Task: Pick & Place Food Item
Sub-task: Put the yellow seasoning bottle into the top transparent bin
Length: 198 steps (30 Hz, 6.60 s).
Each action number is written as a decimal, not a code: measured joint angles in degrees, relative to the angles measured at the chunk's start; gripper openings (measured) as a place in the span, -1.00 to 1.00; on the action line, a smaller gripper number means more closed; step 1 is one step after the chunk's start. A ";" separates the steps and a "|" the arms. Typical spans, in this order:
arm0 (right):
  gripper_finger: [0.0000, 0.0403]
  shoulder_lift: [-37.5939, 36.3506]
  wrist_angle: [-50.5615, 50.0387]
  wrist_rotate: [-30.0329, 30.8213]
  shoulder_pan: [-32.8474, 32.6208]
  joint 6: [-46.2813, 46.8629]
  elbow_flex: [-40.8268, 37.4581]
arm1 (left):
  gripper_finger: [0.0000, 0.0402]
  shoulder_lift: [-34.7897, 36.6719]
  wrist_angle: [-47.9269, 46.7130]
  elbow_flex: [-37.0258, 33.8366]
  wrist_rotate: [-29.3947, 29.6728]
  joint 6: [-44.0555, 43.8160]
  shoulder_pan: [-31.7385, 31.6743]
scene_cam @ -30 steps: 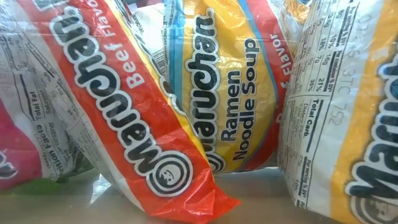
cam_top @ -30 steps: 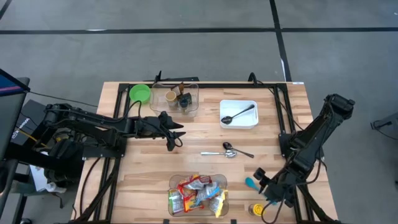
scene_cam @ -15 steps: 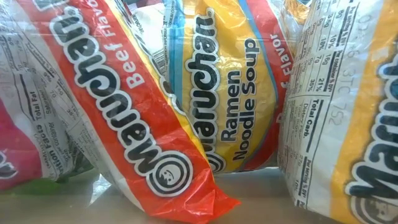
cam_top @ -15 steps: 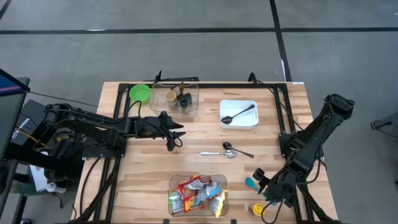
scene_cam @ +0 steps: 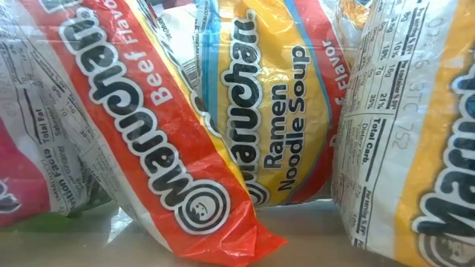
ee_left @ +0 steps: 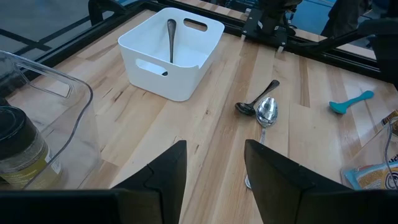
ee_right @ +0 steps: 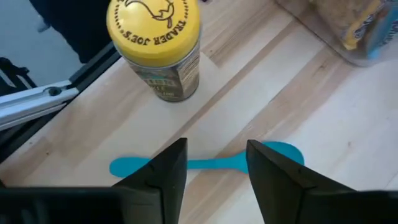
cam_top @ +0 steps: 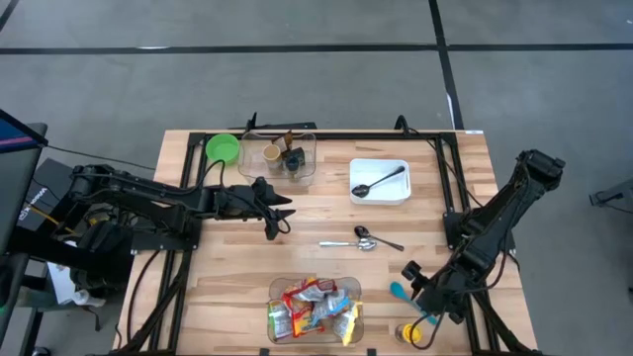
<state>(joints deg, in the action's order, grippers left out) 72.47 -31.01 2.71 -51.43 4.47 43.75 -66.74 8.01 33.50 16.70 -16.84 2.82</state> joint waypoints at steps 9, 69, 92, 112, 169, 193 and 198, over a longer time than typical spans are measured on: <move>-0.37 0.00 0.25 -1.57 0.60 0.06 0.00 | -0.23 0.00 0.00 0.00 -0.01 0.02 -0.01; 0.28 9.33 14.32 6.11 -7.09 5.58 -0.02 | -0.23 0.00 0.15 0.00 -0.01 0.00 0.00; 0.91 9.44 30.96 3.24 -7.26 3.32 -9.40 | -0.23 0.00 0.17 0.00 0.00 0.01 0.00; 0.91 13.59 44.88 1.34 -4.90 0.33 -13.84 | -0.23 0.00 0.17 0.01 -0.01 0.00 0.00; 0.13 23.52 59.15 -2.94 -2.70 -0.81 -13.81 | -0.23 0.00 0.23 0.02 0.00 0.00 -0.01; 0.13 23.52 59.28 -3.36 -2.70 -0.85 -13.81 | -0.23 0.00 0.23 0.02 0.01 0.00 -0.01; 0.11 23.52 59.28 -3.36 -2.67 -0.90 -13.81 | -0.23 0.00 0.24 0.02 -0.01 0.00 -0.01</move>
<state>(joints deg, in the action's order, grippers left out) 95.98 28.27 -0.64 -54.11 3.57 29.93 -66.74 8.25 33.52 16.69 -16.84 2.81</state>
